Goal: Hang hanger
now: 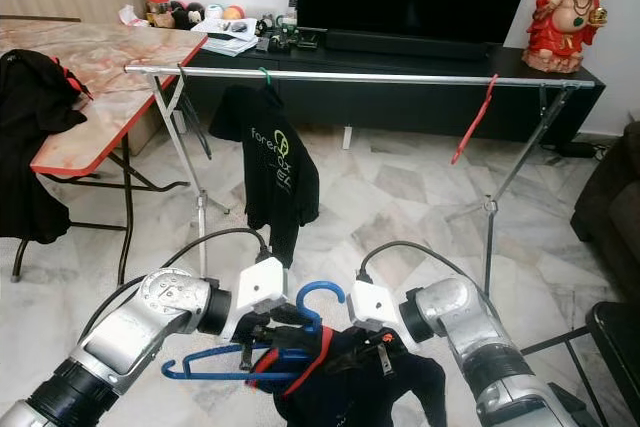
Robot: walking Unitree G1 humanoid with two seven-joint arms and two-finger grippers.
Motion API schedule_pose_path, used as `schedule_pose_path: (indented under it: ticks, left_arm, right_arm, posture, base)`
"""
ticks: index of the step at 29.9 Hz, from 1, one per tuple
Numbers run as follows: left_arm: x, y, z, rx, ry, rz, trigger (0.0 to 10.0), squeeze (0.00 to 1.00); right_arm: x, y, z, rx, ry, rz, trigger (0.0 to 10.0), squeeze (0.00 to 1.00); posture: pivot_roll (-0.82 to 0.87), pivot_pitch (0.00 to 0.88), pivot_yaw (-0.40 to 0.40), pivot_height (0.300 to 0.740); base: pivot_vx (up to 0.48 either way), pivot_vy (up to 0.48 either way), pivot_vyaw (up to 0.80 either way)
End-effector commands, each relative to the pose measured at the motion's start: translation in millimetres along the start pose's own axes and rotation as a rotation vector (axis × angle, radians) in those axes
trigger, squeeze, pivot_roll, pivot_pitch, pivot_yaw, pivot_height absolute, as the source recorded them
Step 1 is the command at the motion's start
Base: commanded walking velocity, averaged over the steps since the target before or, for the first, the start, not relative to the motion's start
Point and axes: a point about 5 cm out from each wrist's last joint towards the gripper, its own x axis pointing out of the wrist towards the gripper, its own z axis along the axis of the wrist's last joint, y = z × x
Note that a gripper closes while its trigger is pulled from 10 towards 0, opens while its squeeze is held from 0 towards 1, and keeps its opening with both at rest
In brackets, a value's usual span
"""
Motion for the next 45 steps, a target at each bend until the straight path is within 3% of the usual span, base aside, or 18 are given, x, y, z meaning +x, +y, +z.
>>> schedule_pose_path:
  ticks: [1,4,8,14,17,23,25,29,31,37,38,39,45]
  left_arm:
    - [-5.1,2.8,5,0.039,0.011,0.009,10.0,1.00]
    - [-7.5,2.8,4,0.040,0.020,0.008,10.0,1.00]
    - [-34.7,7.3,-6,0.030,0.080,0.065,10.0,1.00]
    - [-49.1,10.0,-12,0.006,0.092,0.133,10.0,1.00]
    - [-71.8,8.3,-25,-0.060,0.103,0.243,10.0,1.00]
    - [-83.4,8.3,-43,-0.131,0.114,0.363,10.0,1.00]
    - [-89.0,9.8,-53,-0.171,0.113,0.458,10.0,1.00]
    - [-89.1,10.2,-61,-0.212,0.105,0.527,10.0,1.00]
    - [-81.4,6.1,-76,-0.266,0.108,0.563,10.0,1.00]
    - [-70.1,1.0,-91,-0.314,0.126,0.596,10.0,1.00]
    - [-63.4,-0.4,-97,-0.328,0.145,0.596,10.0,0.68]
    - [-58.7,-1.5,-101,-0.327,0.154,0.590,10.0,0.00]
    - [-47.7,3.8,-105,-0.311,0.156,0.630,10.0,0.00]
  right_arm:
    - [-2.1,1.3,-4,-0.006,0.028,-0.003,0.0,0.00]
    - [-2.4,1.0,-5,-0.003,0.034,-0.014,0.0,0.00]
    - [-6.7,1.6,-18,0.021,0.099,-0.097,0.0,0.00]
    - [-13.0,-1.8,-20,0.044,0.089,-0.174,0.0,0.00]
    - [-24.0,-2.2,-25,0.054,0.092,-0.241,0.0,0.00]
    - [-37.0,-12.5,-12,0.015,0.053,-0.326,0.0,0.00]
    - [-45.3,-18.8,-2,-0.021,0.036,-0.371,0.0,0.00]
    - [-51.0,-22.6,7,-0.057,0.023,-0.395,0.0,0.00]
    - [-57.3,-25.9,19,-0.109,0.004,-0.408,0.0,0.00]
    - [-72.5,-29.0,36,-0.178,-0.017,-0.443,0.0,0.00]
    - [-78.4,-29.7,42,-0.199,-0.025,-0.462,0.0,0.00]
    - [-81.7,-29.7,45,-0.215,-0.022,-0.473,0.0,0.00]
    - [-84.1,-26.9,61,-0.256,-0.087,-0.466,0.0,0.00]
  posture:
    - [0.07,0.000,-0.061,0.740]
    - [0.07,0.000,-0.061,0.740]
    - [0.07,0.000,-0.056,0.740]
    - [0.07,0.000,-0.055,0.740]
    - [0.06,0.000,-0.056,0.740]
    - [0.06,0.000,-0.059,0.740]
    - [0.06,0.000,-0.066,0.740]
    - [0.06,0.000,-0.069,0.740]
    - [0.05,0.000,-0.069,0.740]
    - [0.05,0.000,-0.071,0.740]
    - [0.04,0.000,-0.071,0.740]
    - [0.04,0.000,-0.071,0.740]
    - [0.03,0.000,-0.068,0.740]
  base:
    - [0.000,0.000,0.00]
    - [0.000,0.000,0.00]
    - [0.000,0.000,0.00]
    - [0.000,0.000,0.00]
    - [0.000,0.000,0.00]
    - [0.000,0.000,0.00]
    - [0.000,0.000,0.00]
    - [0.000,0.000,0.00]
    - [0.000,0.000,0.00]
    - [0.000,0.000,0.00]
    - [0.000,0.000,0.00]
    - [0.000,0.000,0.00]
    - [0.000,0.000,0.00]
